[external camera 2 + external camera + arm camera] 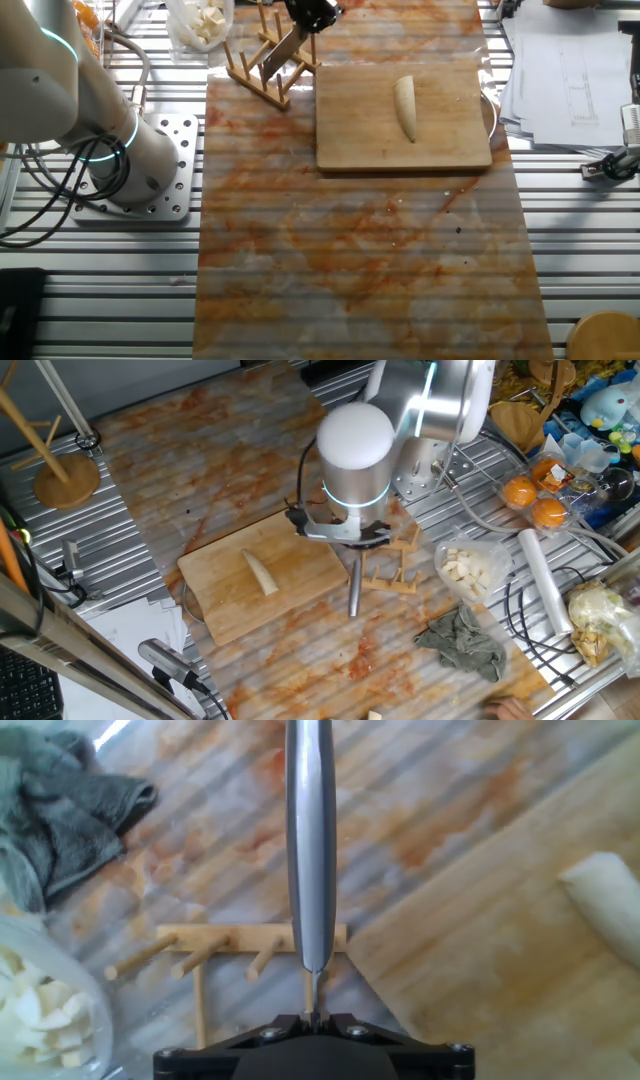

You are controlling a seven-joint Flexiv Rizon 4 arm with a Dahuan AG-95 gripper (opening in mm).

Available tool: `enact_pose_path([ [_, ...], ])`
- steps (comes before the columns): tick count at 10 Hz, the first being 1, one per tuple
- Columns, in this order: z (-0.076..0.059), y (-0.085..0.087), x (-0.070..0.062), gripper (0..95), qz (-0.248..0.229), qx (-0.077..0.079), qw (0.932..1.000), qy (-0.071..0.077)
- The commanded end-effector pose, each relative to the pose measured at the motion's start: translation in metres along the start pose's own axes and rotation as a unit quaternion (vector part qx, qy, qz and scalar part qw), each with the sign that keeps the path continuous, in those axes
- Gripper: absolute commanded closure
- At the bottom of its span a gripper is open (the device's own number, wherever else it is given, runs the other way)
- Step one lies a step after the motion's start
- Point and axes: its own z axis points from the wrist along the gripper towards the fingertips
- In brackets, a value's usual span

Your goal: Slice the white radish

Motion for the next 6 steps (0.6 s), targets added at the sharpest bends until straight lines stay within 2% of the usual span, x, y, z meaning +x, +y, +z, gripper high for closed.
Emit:
enact_pose_path([
  [1, -0.016, -0.006, 0.004, 95.0, 0.009, -0.003, 1.0, -0.001],
  [3, -0.029, -0.017, -0.001, 95.0, 0.04, -0.002, 0.9992, 0.009],
  [6, -0.036, -0.037, -0.013, 95.0, 0.101, 0.002, 0.9948, 0.012],
])
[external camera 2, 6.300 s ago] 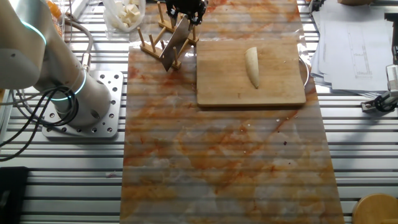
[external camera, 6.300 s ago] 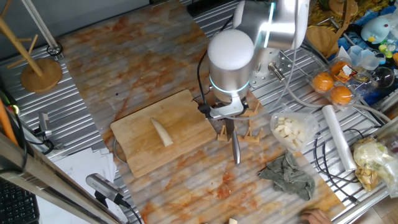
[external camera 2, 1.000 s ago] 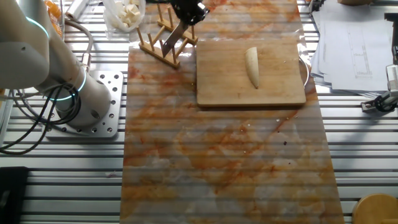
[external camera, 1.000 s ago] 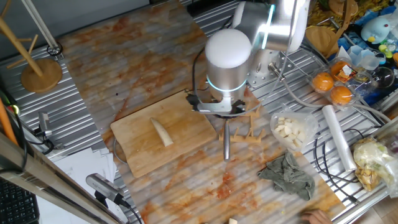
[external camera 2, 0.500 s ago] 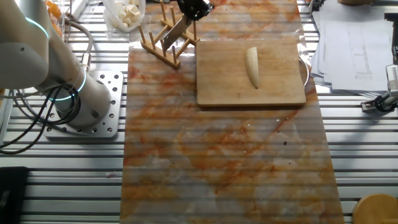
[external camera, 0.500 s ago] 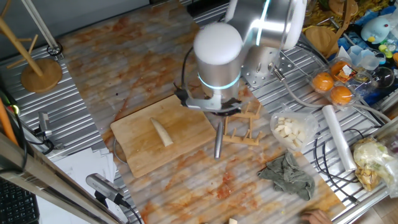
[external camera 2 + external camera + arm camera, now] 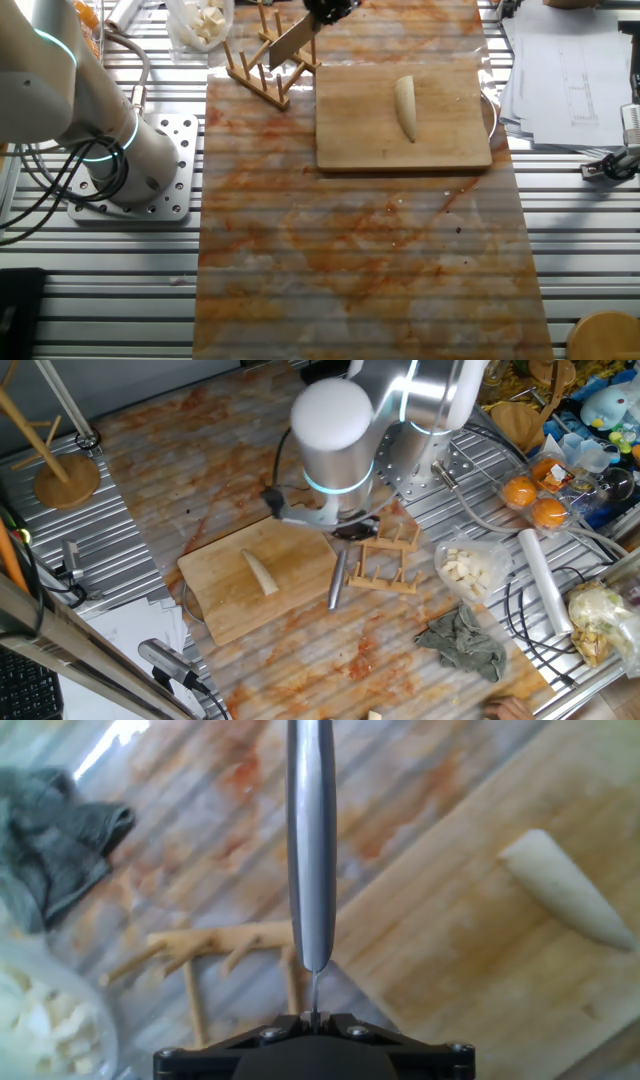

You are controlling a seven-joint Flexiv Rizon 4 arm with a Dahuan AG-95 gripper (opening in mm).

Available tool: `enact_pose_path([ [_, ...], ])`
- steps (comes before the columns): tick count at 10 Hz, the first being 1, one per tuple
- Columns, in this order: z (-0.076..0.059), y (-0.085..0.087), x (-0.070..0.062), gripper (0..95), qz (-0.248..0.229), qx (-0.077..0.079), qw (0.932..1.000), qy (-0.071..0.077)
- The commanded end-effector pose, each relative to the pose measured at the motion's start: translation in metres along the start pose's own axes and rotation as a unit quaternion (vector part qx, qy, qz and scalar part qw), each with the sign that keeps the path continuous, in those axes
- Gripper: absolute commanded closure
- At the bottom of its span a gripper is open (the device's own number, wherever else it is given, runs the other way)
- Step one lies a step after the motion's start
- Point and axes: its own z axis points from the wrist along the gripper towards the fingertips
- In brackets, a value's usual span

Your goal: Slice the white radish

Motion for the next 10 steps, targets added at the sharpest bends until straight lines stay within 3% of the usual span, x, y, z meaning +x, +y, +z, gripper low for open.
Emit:
enact_pose_path([
  [1, -0.007, -0.019, -0.008, 95.0, 0.046, 0.008, 0.9989, 0.002],
  [3, -0.009, -0.042, -0.013, 95.0, 0.086, 0.01, 0.9962, 0.002],
  [5, -0.005, -0.062, -0.019, 95.0, 0.173, 0.011, 0.9848, 0.0],
  [6, -0.002, -0.065, -0.02, 95.0, 0.185, 0.014, 0.9826, 0.002],
  [7, 0.006, -0.069, -0.023, 95.0, 0.206, 0.028, 0.978, 0.008],
  [8, 0.01, -0.07, -0.023, 95.0, 0.225, 0.027, 0.974, 0.003],
  [10, 0.022, -0.074, -0.026, 95.0, 0.226, 0.025, 0.9739, -0.001],
])
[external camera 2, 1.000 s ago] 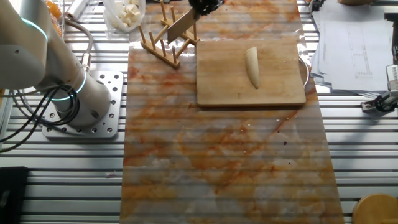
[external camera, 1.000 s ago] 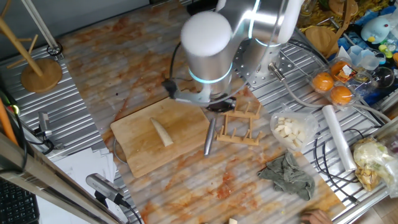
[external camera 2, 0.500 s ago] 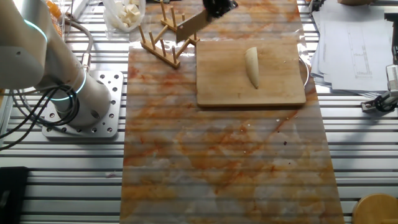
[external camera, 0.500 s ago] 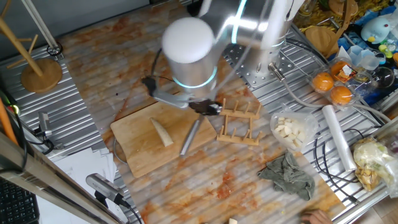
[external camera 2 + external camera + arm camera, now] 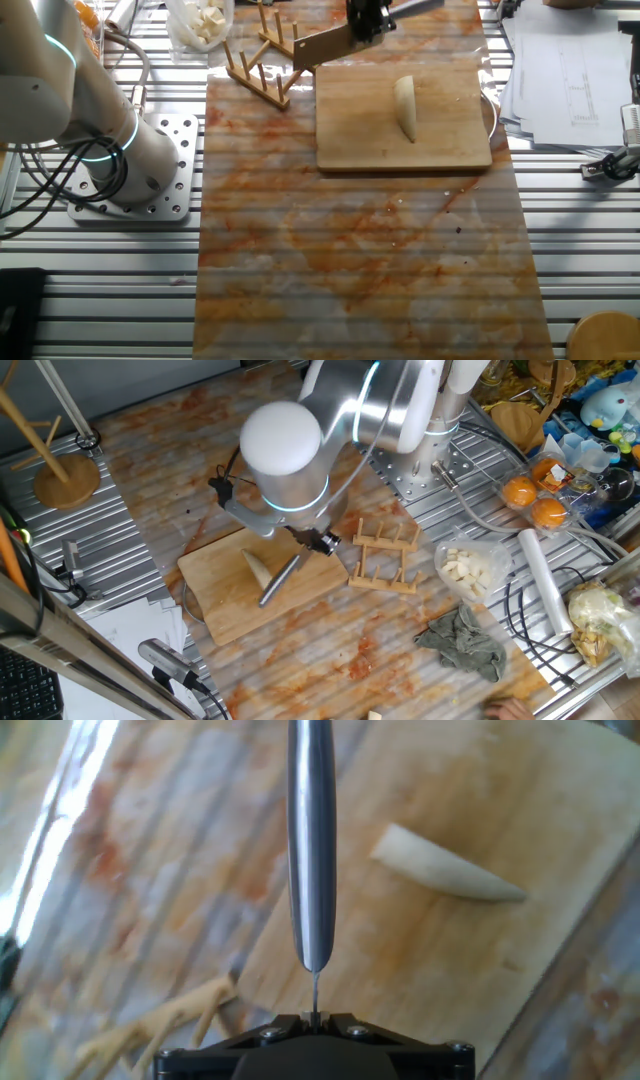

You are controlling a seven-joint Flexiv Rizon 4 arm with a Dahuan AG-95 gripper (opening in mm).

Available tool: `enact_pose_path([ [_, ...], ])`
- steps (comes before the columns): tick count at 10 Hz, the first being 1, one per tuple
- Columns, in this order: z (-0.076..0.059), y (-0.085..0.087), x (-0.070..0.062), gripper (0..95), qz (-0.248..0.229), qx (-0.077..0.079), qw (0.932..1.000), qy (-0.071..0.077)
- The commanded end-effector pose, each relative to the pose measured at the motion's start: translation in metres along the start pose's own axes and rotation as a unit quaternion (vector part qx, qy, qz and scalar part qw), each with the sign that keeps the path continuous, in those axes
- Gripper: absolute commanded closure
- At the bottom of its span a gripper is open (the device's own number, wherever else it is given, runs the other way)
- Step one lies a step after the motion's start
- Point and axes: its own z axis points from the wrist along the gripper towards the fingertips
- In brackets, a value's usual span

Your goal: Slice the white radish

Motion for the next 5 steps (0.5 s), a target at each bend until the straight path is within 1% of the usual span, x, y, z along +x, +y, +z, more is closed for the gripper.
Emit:
enact_pose_path([
  [1, 0.022, -0.006, -0.008, 95.0, 0.019, 0.004, 0.9998, -0.005],
  [2, 0.03, -0.006, -0.011, 95.0, 0.026, 0.004, 0.9996, -0.013],
  [3, 0.03, -0.006, -0.015, 95.0, 0.034, -0.001, 0.9993, -0.015],
  [5, 0.024, -0.006, -0.03, 95.0, 0.054, -0.004, 0.9985, -0.007],
])
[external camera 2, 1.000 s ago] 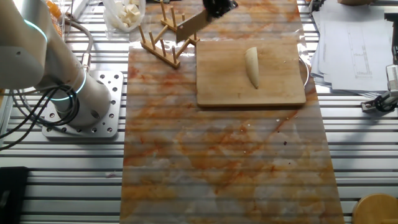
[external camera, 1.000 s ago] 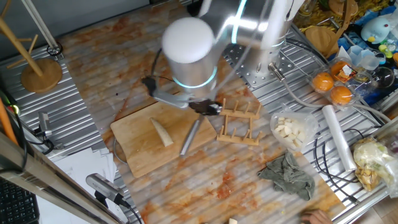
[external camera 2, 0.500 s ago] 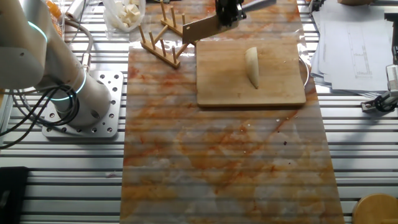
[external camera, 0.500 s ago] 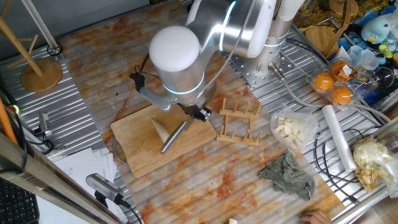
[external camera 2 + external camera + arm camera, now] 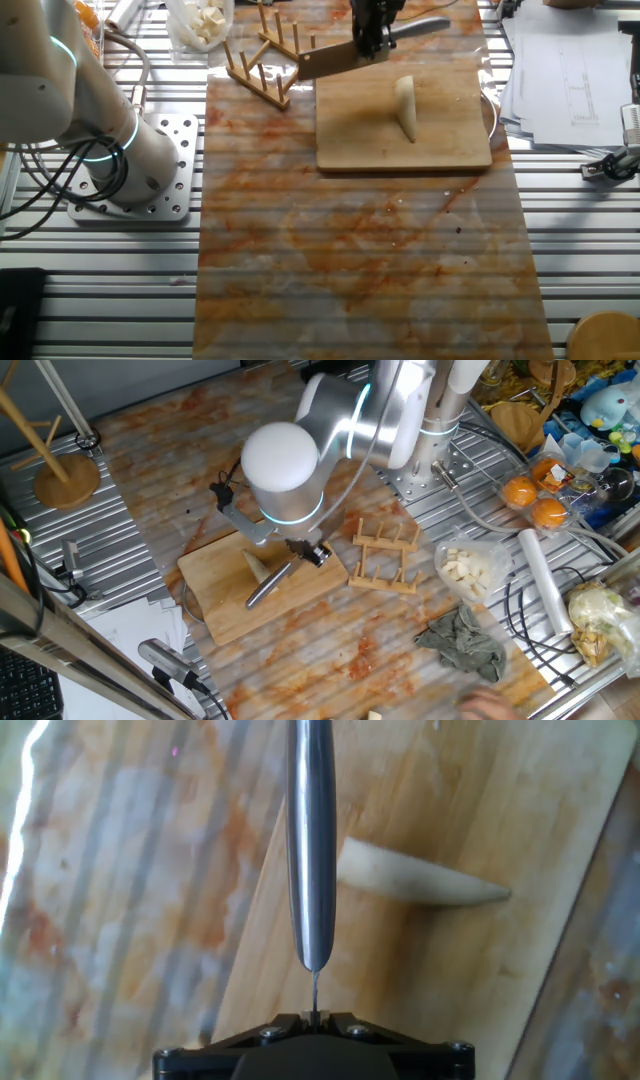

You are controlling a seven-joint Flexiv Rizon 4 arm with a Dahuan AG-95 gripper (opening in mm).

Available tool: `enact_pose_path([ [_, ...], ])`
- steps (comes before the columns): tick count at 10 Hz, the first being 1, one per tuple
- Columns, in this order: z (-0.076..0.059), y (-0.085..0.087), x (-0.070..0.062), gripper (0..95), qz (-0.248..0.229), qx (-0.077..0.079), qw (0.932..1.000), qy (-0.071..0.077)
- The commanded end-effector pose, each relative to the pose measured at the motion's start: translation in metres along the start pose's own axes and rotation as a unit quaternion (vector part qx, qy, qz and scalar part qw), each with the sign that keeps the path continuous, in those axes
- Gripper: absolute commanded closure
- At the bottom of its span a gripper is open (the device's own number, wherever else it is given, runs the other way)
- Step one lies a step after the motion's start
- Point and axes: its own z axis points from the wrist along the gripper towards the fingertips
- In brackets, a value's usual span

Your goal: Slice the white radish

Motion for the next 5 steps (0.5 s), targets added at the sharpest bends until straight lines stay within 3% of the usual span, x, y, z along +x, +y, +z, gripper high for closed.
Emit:
enact_pose_path([
  [1, -0.0059, 0.0021, -0.0097, 95.0, 0.014, -0.002, 0.9998, 0.011],
  [5, -0.0123, 0.003, -0.0152, 95.0, 0.037, 0.007, 0.9992, -0.014],
])
